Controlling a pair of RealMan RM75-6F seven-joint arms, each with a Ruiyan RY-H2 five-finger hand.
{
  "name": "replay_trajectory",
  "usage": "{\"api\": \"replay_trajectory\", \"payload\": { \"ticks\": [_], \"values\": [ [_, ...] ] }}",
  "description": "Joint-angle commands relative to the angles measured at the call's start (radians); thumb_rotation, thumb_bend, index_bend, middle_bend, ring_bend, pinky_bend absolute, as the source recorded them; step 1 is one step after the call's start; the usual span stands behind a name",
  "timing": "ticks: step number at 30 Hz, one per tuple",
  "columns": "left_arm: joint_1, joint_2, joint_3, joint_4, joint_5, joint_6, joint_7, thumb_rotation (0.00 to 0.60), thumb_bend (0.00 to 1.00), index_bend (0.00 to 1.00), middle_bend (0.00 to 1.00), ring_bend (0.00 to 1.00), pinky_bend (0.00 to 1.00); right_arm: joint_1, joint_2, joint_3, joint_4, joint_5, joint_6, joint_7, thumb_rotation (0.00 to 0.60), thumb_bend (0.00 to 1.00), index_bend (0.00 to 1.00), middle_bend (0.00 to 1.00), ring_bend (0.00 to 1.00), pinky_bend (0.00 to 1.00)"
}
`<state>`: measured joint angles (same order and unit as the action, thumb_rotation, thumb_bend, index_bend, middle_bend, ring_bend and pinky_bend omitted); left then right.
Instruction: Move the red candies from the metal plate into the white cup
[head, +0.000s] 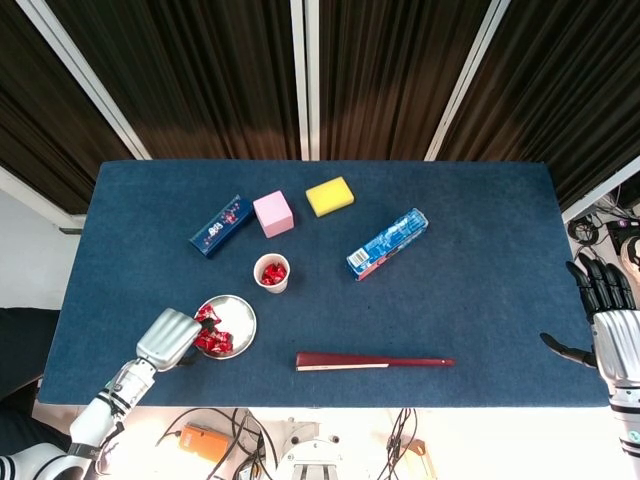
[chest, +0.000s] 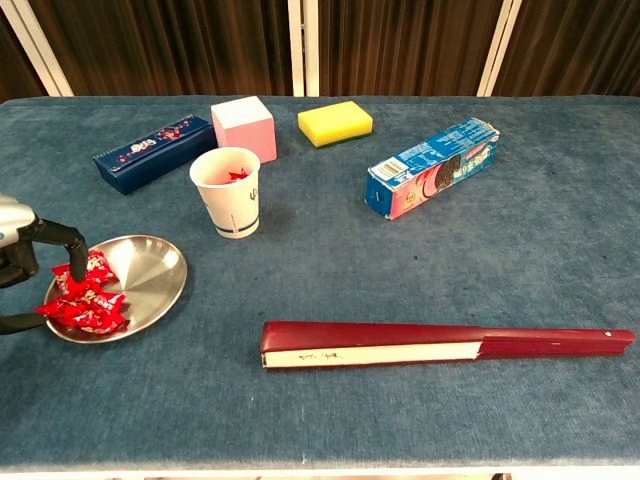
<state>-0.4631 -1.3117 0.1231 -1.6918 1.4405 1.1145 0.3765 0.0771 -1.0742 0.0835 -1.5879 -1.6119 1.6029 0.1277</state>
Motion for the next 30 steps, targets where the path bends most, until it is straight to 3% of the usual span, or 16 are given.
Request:
{"api": "replay_trajectory", "payload": {
  "ticks": [1, 30],
  "values": [
    [-0.006, -0.011, -0.012, 0.013, -0.014, -0.019, 0.008, 0.600, 0.23, 0.44, 0.92, 0.83, 0.69, -0.002, 0.001, 0.000, 0.000, 0.001, 0.002, 0.000, 0.600, 0.12, 0.00, 0.00, 0.00, 0.00],
    [-0.022, -0.069, -0.036, 0.076, -0.060, -0.113, 0.029, 0.600, 0.25, 0.48, 0.92, 0.83, 0.69, 0.001, 0.000, 0.000, -0.009, 0.010, -0.007, -0.013, 0.600, 0.12, 0.00, 0.00, 0.00, 0.00]
  ]
}}
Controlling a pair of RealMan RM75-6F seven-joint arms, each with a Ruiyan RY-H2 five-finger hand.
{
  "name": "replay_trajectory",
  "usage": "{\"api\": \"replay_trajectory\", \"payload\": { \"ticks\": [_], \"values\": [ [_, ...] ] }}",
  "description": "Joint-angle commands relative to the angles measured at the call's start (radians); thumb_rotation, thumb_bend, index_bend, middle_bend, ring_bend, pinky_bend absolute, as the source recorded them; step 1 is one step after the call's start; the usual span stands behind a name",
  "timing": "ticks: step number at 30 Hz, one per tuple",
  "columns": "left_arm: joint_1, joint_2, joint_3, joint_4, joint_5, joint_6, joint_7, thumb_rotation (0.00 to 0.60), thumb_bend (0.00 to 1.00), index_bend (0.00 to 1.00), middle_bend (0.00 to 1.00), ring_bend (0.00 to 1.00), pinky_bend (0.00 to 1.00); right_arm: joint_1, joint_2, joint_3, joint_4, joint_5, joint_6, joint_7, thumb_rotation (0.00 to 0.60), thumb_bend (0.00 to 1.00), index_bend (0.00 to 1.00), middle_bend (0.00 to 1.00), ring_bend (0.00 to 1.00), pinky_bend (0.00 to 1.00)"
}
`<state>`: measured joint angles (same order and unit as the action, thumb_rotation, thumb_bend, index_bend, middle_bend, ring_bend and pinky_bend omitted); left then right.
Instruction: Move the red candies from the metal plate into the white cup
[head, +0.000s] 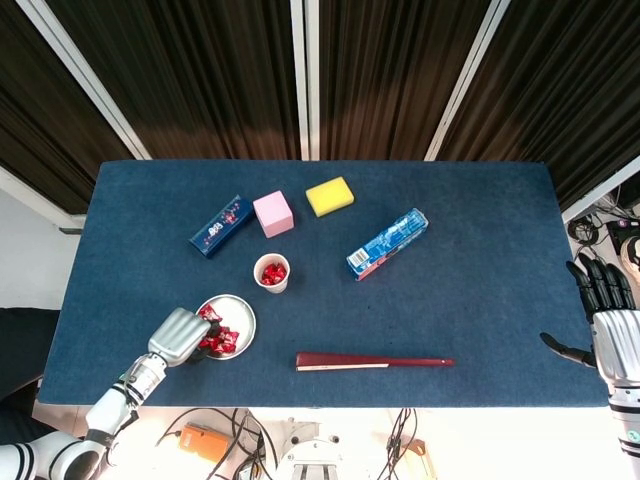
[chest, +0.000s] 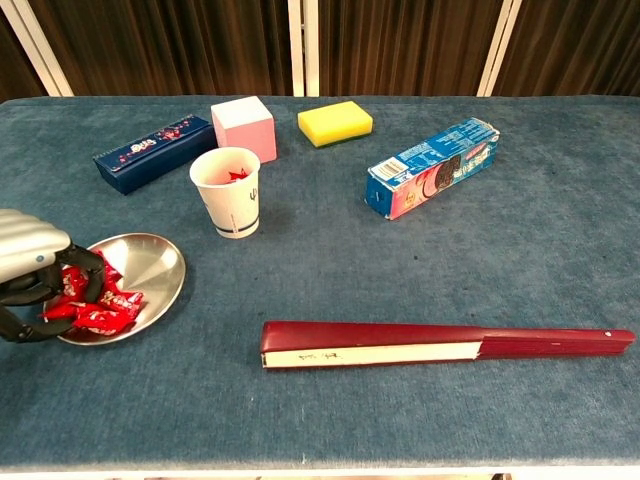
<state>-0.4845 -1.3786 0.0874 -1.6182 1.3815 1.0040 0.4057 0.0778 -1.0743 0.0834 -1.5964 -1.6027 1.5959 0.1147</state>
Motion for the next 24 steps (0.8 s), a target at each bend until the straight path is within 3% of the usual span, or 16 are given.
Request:
{"api": "replay_trajectory", "payload": {
  "ticks": [1, 8, 15, 24],
  "values": [
    [-0.001, -0.004, -0.001, 0.005, -0.001, -0.005, -0.001, 0.600, 0.26, 0.48, 0.92, 0.83, 0.69, -0.001, 0.000, 0.000, 0.000, 0.001, 0.000, 0.000, 0.600, 0.12, 0.00, 0.00, 0.00, 0.00],
    [-0.004, -0.013, -0.005, 0.014, 0.001, -0.012, -0.010, 0.600, 0.36, 0.55, 0.92, 0.83, 0.69, -0.001, 0.001, 0.001, 0.000, 0.004, -0.001, 0.000, 0.600, 0.12, 0.00, 0.00, 0.00, 0.00],
    [0.000, 0.021, -0.030, -0.027, 0.023, 0.029, -0.068, 0.600, 0.37, 0.56, 0.92, 0.83, 0.69, -0.001, 0.001, 0.002, 0.001, 0.003, 0.003, 0.003, 0.600, 0.12, 0.00, 0.00, 0.00, 0.00],
    [-0.037, 0.085, -0.134, -0.127, 0.048, 0.084, -0.153, 0.600, 0.37, 0.56, 0.92, 0.83, 0.69, -0.006, 0.001, 0.002, 0.007, 0.003, 0.011, 0.011, 0.600, 0.12, 0.00, 0.00, 0.00, 0.00]
  ]
}}
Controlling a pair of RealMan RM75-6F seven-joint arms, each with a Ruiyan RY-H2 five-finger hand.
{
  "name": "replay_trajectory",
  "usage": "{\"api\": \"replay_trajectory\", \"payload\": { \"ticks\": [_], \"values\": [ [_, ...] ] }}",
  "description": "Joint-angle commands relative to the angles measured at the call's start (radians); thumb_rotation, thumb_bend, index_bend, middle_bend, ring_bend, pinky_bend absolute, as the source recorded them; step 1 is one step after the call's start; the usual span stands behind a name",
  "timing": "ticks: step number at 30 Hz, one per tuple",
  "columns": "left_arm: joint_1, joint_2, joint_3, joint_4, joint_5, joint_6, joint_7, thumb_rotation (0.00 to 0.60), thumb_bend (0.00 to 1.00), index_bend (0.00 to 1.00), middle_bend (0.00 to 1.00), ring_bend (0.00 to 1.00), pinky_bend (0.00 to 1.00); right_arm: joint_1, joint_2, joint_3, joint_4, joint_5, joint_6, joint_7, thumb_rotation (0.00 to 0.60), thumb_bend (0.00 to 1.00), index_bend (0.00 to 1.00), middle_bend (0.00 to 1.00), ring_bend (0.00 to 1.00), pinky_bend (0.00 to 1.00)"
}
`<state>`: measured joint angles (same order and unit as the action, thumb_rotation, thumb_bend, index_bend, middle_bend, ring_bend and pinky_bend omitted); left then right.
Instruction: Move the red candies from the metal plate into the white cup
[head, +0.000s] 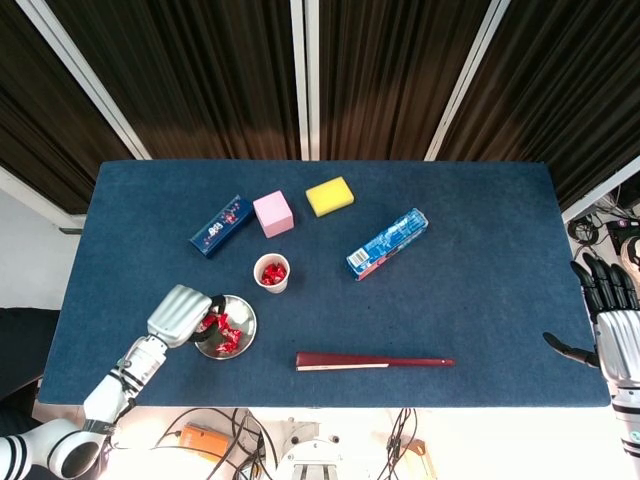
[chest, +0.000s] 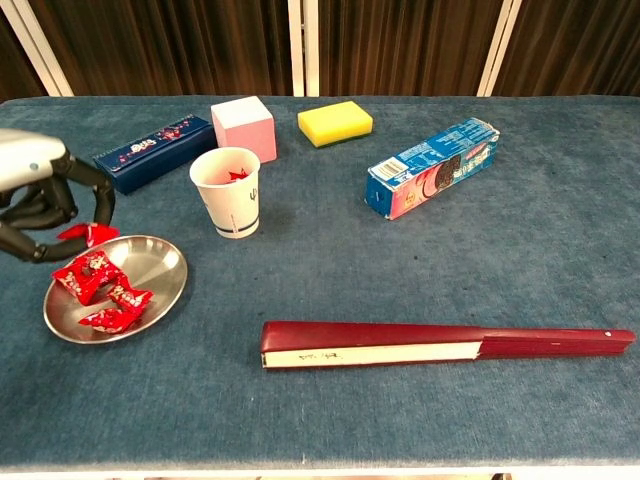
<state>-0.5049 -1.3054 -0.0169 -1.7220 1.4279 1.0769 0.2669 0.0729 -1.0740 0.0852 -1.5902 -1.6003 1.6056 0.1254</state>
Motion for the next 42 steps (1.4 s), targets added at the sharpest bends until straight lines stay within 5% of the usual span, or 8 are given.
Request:
{"api": "replay_trajectory", "payload": {
  "ticks": [1, 12, 18, 30, 34, 42],
  "values": [
    [-0.027, 0.012, -0.048, -0.032, -0.004, 0.010, -0.021, 0.600, 0.37, 0.56, 0.92, 0.83, 0.69, -0.002, 0.000, 0.000, 0.001, 0.001, 0.003, 0.001, 0.600, 0.12, 0.00, 0.00, 0.00, 0.00],
    [-0.185, -0.068, -0.199, -0.026, -0.176, -0.126, -0.029, 0.600, 0.37, 0.56, 0.92, 0.83, 0.69, -0.001, -0.002, 0.000, 0.009, 0.001, 0.001, 0.011, 0.600, 0.12, 0.00, 0.00, 0.00, 0.00],
    [-0.270, -0.124, -0.237, 0.027, -0.318, -0.187, 0.058, 0.600, 0.37, 0.56, 0.92, 0.83, 0.69, -0.004, -0.002, 0.001, 0.016, 0.008, 0.001, 0.020, 0.600, 0.12, 0.00, 0.00, 0.00, 0.00],
    [-0.334, -0.162, -0.219, 0.086, -0.531, -0.176, 0.184, 0.600, 0.32, 0.44, 0.92, 0.83, 0.69, -0.003, -0.008, 0.003, 0.045, 0.021, -0.010, 0.047, 0.600, 0.12, 0.00, 0.00, 0.00, 0.00],
    [-0.330, -0.146, -0.206, 0.068, -0.527, -0.157, 0.182, 0.600, 0.30, 0.36, 0.92, 0.82, 0.69, 0.002, -0.011, 0.004, 0.046, 0.019, -0.015, 0.048, 0.600, 0.12, 0.00, 0.00, 0.00, 0.00],
    [-0.266, -0.069, -0.160, -0.024, -0.411, -0.073, 0.135, 0.600, 0.29, 0.35, 0.92, 0.82, 0.69, 0.007, -0.008, 0.006, 0.037, 0.011, -0.013, 0.040, 0.600, 0.12, 0.00, 0.00, 0.00, 0.00]
  ]
}}
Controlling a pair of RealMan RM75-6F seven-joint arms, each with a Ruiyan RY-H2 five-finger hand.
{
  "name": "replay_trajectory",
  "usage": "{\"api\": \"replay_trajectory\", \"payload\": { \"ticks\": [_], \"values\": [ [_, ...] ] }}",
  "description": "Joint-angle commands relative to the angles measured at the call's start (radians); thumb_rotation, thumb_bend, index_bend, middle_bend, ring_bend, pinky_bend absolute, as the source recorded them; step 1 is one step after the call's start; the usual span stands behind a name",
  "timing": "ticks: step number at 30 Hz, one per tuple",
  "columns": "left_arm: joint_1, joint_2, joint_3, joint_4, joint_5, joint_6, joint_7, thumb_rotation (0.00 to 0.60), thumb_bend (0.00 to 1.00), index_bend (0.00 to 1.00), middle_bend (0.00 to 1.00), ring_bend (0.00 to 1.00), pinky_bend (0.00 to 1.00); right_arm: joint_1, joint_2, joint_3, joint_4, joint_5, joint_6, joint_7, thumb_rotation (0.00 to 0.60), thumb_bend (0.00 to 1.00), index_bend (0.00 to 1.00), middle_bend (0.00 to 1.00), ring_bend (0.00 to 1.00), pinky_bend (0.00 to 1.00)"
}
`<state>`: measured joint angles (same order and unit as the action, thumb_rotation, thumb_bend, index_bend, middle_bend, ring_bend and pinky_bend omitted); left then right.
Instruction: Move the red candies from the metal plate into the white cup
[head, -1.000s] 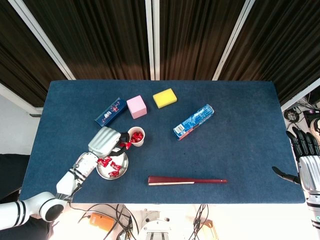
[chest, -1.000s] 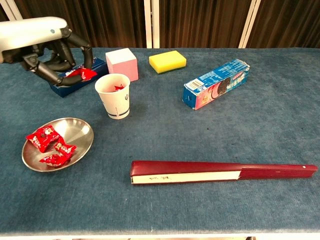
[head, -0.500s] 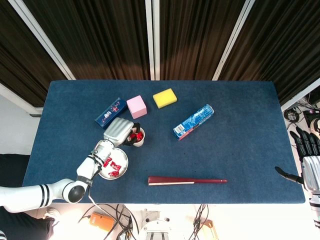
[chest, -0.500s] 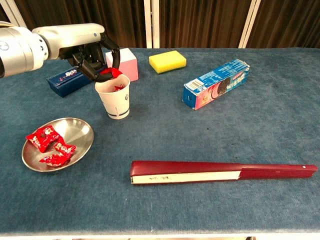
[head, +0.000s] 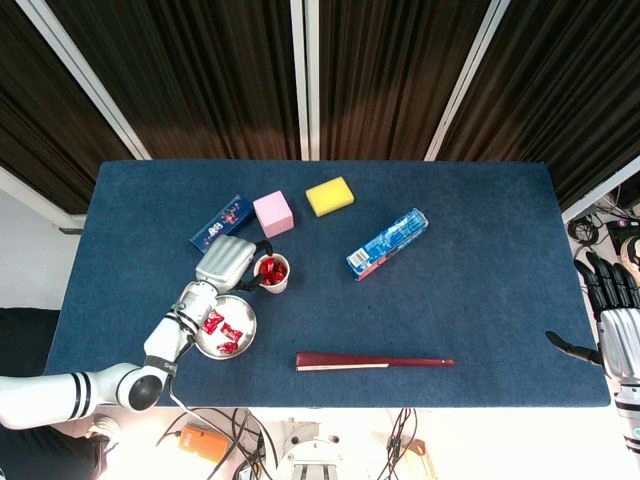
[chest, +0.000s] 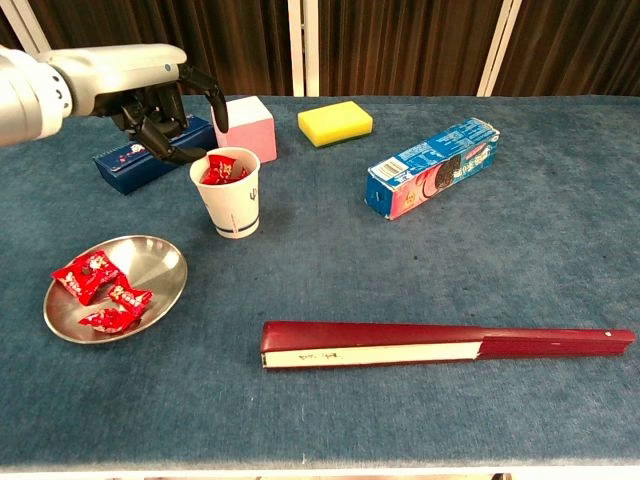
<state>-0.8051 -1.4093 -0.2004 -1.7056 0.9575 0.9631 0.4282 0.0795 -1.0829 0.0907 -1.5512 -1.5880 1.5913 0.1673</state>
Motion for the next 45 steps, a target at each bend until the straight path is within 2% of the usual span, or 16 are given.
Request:
{"api": "replay_trajectory", "payload": {
  "ticks": [1, 10, 13, 18, 28, 45],
  "values": [
    [0.053, 0.052, 0.037, -0.058, 0.096, 0.060, -0.043, 0.600, 0.29, 0.35, 0.92, 0.82, 0.69, 0.001, 0.002, 0.000, -0.004, -0.002, 0.002, -0.004, 0.600, 0.12, 0.00, 0.00, 0.00, 0.00],
    [0.188, 0.125, 0.184, -0.107, 0.363, 0.199, -0.096, 0.600, 0.29, 0.38, 0.92, 0.82, 0.69, 0.003, 0.000, -0.002, -0.012, -0.010, 0.003, -0.014, 0.600, 0.12, 0.00, 0.00, 0.00, 0.00],
    [0.210, 0.122, 0.234, -0.093, 0.424, 0.202, -0.062, 0.600, 0.29, 0.38, 0.92, 0.82, 0.69, 0.003, 0.000, -0.003, -0.016, -0.013, 0.004, -0.019, 0.600, 0.12, 0.00, 0.00, 0.00, 0.00],
    [0.231, 0.088, 0.291, -0.056, 0.466, 0.174, -0.001, 0.600, 0.29, 0.39, 0.92, 0.82, 0.69, 0.001, 0.001, -0.005, -0.022, -0.017, 0.008, -0.024, 0.600, 0.12, 0.00, 0.00, 0.00, 0.00],
    [0.245, 0.006, 0.297, 0.029, 0.450, 0.124, 0.066, 0.600, 0.25, 0.39, 0.92, 0.82, 0.69, -0.002, 0.003, -0.008, -0.029, -0.022, 0.015, -0.032, 0.600, 0.12, 0.00, 0.00, 0.00, 0.00],
    [0.247, -0.033, 0.269, 0.083, 0.394, 0.070, 0.110, 0.600, 0.25, 0.42, 0.92, 0.82, 0.69, -0.005, 0.003, -0.008, -0.028, -0.016, 0.015, -0.030, 0.600, 0.12, 0.00, 0.00, 0.00, 0.00]
  ]
}}
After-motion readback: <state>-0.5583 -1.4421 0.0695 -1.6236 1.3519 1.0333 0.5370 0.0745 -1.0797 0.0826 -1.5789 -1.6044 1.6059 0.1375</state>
